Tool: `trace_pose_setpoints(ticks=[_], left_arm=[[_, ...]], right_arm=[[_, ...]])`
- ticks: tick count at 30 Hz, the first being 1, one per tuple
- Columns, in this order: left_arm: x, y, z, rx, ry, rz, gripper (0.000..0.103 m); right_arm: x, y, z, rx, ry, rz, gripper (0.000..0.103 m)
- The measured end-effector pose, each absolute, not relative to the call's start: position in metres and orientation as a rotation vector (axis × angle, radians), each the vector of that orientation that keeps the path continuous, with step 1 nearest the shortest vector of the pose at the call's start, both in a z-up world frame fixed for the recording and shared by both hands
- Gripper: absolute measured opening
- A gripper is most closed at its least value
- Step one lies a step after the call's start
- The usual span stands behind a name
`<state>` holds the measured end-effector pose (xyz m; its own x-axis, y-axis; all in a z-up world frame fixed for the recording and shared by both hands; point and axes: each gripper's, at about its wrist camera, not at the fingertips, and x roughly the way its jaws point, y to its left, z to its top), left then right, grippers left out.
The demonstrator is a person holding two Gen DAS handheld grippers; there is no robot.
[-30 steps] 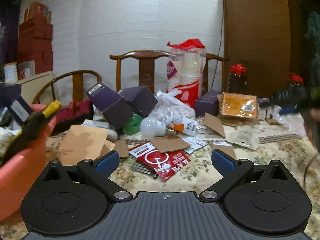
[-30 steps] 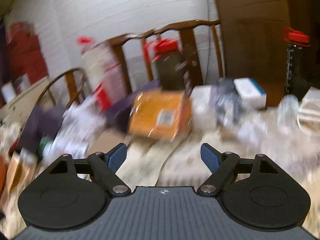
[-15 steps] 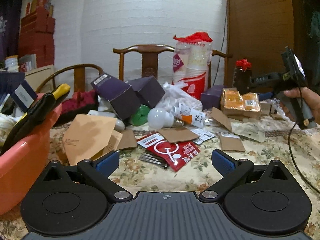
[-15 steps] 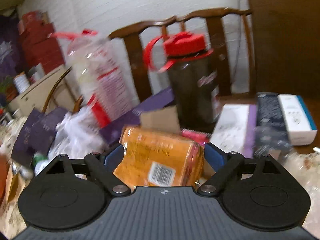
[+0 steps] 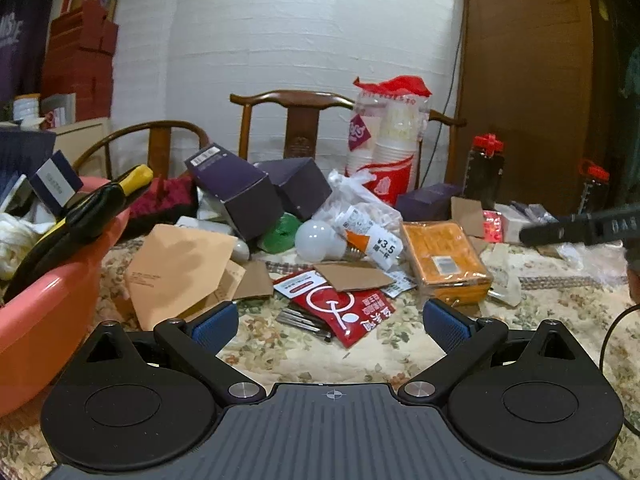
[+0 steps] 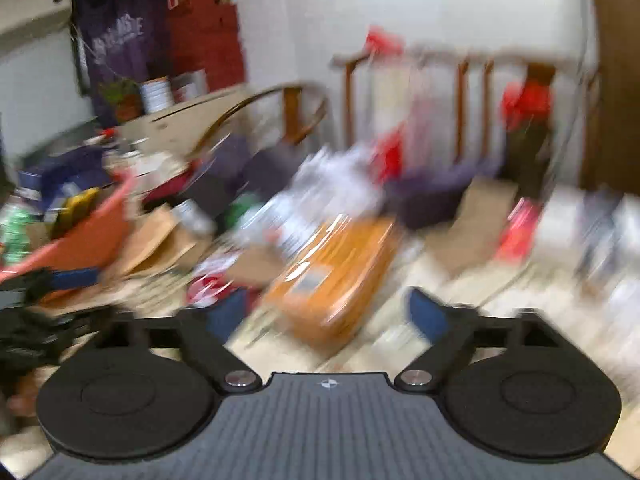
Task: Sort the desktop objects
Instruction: 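Lower the right gripper onto the wrapped orange package and grasp it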
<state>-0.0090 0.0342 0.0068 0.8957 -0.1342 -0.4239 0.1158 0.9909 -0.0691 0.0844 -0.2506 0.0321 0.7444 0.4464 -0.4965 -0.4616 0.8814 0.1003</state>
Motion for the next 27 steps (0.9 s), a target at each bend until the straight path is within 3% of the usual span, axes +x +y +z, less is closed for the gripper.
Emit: trace_pose_setpoints(ticks=[10, 18, 21, 27], left_arm=[[-0.005, 0.048, 0.009, -0.08, 0.442, -0.053, 0.103], [-0.004, 0.055, 0.008, -0.111, 0.449, -0.041, 0.103], [-0.003, 0.058, 0.009, -0.12, 0.451, -0.037, 0.103], [-0.004, 0.059, 0.011, -0.136, 0.453, -0.054, 0.103]], right_arm=[[0.136, -0.184, -0.003, -0.005, 0.736, 0.313, 0.101], [0.146, -0.127, -0.015, -0.142, 0.742, 0.151, 0.101], [0.142, -0.126, -0.021, -0.185, 0.737, 0.12, 0.089], [0.082, -0.174, -0.008, 0.029, 0.709, 0.244, 0.087]])
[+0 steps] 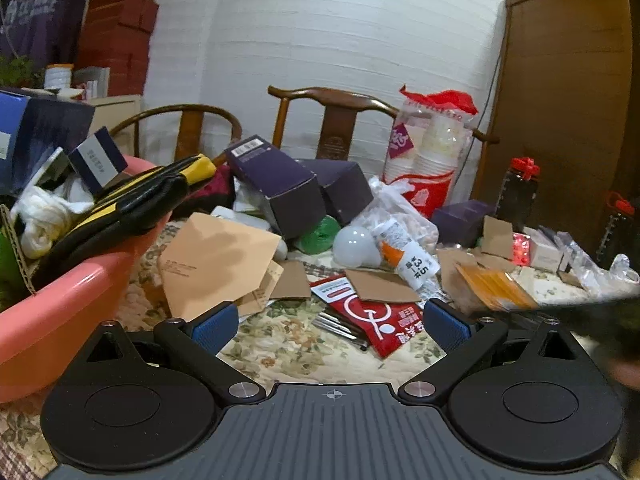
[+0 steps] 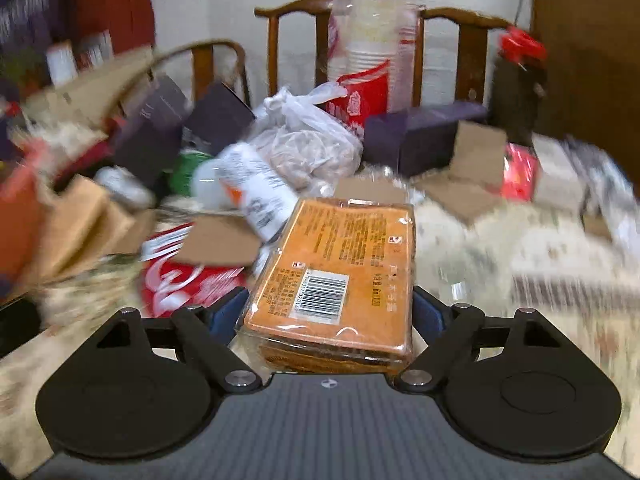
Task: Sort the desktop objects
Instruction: 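Lower the right gripper onto the wrapped orange package and grasp it, then grasp the red-and-white packet with the left gripper while the right holds the orange package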
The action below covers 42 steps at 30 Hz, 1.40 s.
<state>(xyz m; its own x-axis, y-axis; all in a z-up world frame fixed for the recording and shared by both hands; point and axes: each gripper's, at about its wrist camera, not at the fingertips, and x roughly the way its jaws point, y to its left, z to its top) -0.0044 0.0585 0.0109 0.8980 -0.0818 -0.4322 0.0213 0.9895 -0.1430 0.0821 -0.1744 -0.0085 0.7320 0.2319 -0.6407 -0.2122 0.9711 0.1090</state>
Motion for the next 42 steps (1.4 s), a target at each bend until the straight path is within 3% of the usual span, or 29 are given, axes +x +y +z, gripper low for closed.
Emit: trace_pose_setpoints(ticks=[9, 19, 28, 33, 36, 38, 41, 42], left_arm=[[0.01, 0.035, 0.001, -0.018, 0.481, -0.005, 0.103], [0.085, 0.006, 0.005, 0.046, 0.682, 0.027, 0.103], [0.129, -0.026, -0.03, 0.097, 0.846, -0.034, 0.102], [0.134, -0.03, -0.033, 0.048, 0.8, 0.039, 0.102], [0.129, -0.028, -0.033, 0.029, 0.761, 0.1, 0.087], [0.122, -0.022, -0.029, 0.006, 0.737, 0.126, 0.065], [0.107, -0.013, -0.024, -0.016, 0.725, 0.101, 0.042], [0.101, -0.01, -0.022, -0.025, 0.726, 0.09, 0.042]], right_arm=[[-0.033, -0.219, -0.023, 0.013, 0.625, 0.296, 0.086], [-0.03, -0.228, -0.034, 0.06, 0.622, 0.339, 0.086], [-0.029, -0.233, -0.035, 0.094, 0.629, 0.354, 0.087], [-0.027, -0.234, -0.036, 0.106, 0.634, 0.36, 0.088], [-0.028, -0.234, -0.036, 0.108, 0.633, 0.36, 0.088], [-0.028, -0.234, -0.036, 0.105, 0.634, 0.36, 0.088], [-0.028, -0.234, -0.036, 0.105, 0.633, 0.359, 0.088], [-0.028, -0.234, -0.036, 0.105, 0.633, 0.359, 0.088]])
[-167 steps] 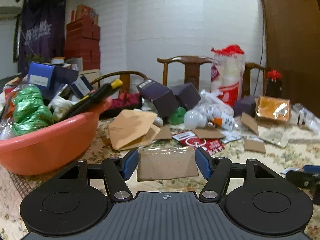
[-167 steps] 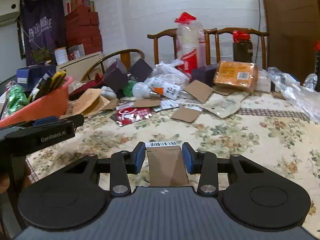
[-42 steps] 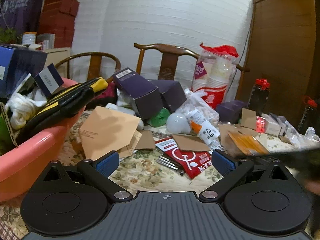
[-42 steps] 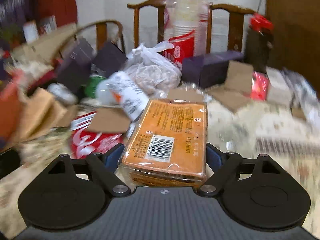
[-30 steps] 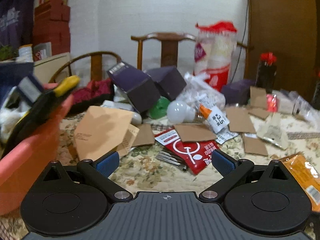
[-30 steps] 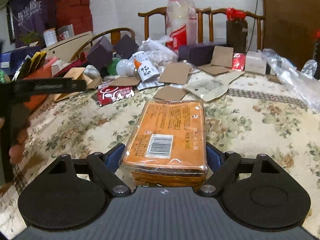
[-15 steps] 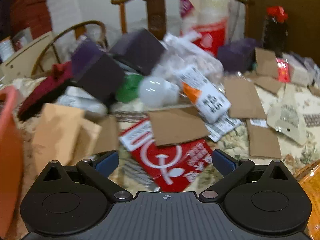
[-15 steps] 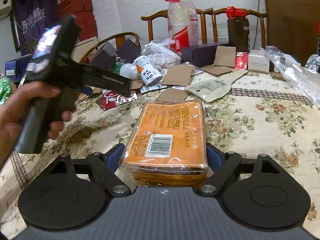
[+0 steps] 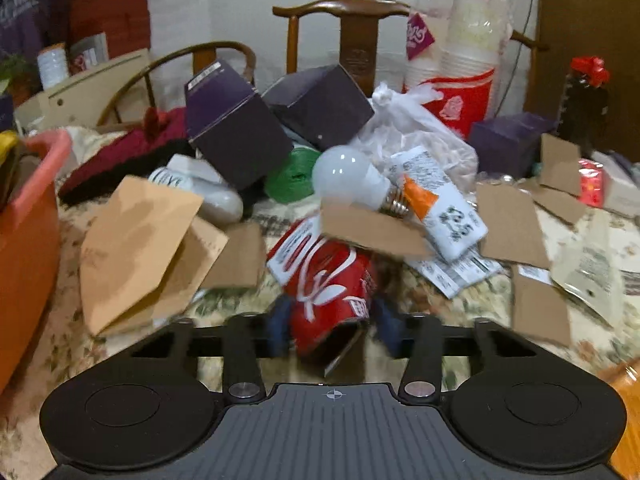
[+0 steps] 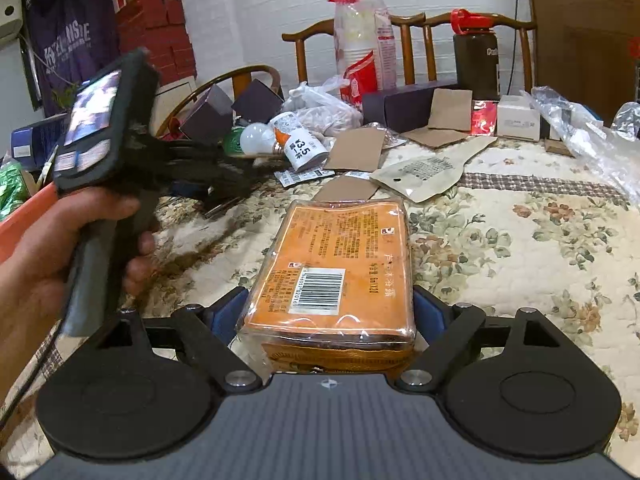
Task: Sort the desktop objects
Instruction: 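Grasp the red-and-white packet with the left gripper while the right holds the orange package, then carry the package and packet over the orange basin and open both grippers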
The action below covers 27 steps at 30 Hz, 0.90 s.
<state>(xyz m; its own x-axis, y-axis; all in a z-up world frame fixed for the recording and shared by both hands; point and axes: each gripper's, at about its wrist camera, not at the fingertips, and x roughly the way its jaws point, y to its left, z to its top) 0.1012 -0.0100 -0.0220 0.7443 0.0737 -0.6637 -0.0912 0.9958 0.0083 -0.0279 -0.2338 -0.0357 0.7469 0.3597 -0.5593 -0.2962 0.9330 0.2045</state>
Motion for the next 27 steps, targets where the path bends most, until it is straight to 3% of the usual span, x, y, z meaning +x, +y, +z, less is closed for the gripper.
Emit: trace_pose_setpoints(ticks=[12, 18, 27], left_arm=[[0.041, 0.016, -0.022, -0.015, 0.675, -0.029, 0.041], [-0.009, 0.004, -0.012, 0.071, 0.575, -0.084, 0.041], [-0.044, -0.036, -0.025, 0.077, 0.582, -0.208, 0.041]], right_arm=[[-0.029, -0.234, -0.036, 0.105, 0.631, 0.359, 0.088], [-0.029, -0.232, -0.035, 0.094, 0.63, 0.356, 0.088], [-0.028, -0.233, -0.036, 0.105, 0.63, 0.357, 0.088]])
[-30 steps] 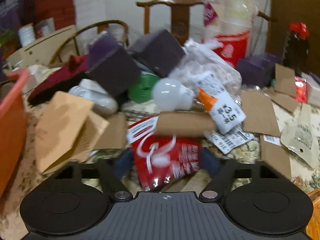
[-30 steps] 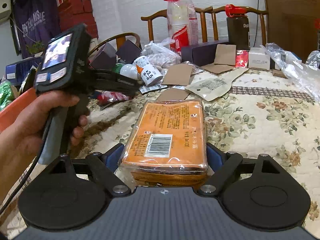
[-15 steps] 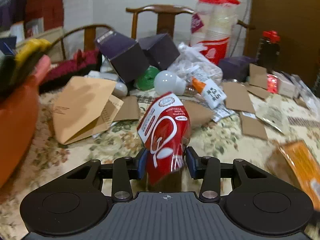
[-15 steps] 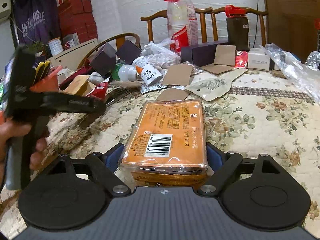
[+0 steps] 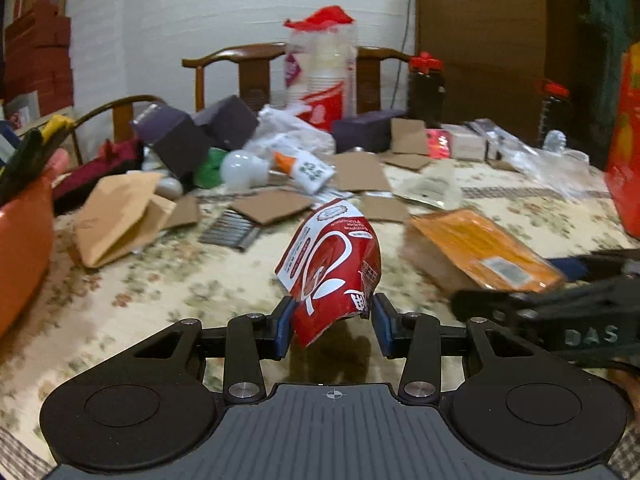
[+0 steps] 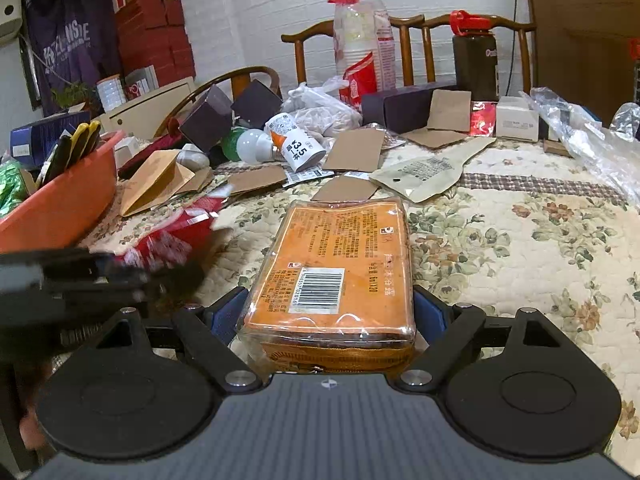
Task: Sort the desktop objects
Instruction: 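Carry the package and packet over the orange basin and open both grippers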
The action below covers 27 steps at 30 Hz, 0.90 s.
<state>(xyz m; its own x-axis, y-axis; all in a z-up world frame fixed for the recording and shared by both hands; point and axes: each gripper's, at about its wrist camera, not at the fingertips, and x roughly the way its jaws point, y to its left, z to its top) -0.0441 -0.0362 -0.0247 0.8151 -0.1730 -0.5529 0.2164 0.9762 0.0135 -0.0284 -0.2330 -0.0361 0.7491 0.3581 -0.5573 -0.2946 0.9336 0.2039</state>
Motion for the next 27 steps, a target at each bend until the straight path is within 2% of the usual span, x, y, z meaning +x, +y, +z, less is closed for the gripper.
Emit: trace_pose_setpoints(ticks=[27], left_arm=[[-0.085, -0.03, -0.015, 0.081, 0.563, -0.176, 0.041]], right_arm=[[-0.043, -0.242, -0.024, 0.33, 0.644, 0.459, 0.084]])
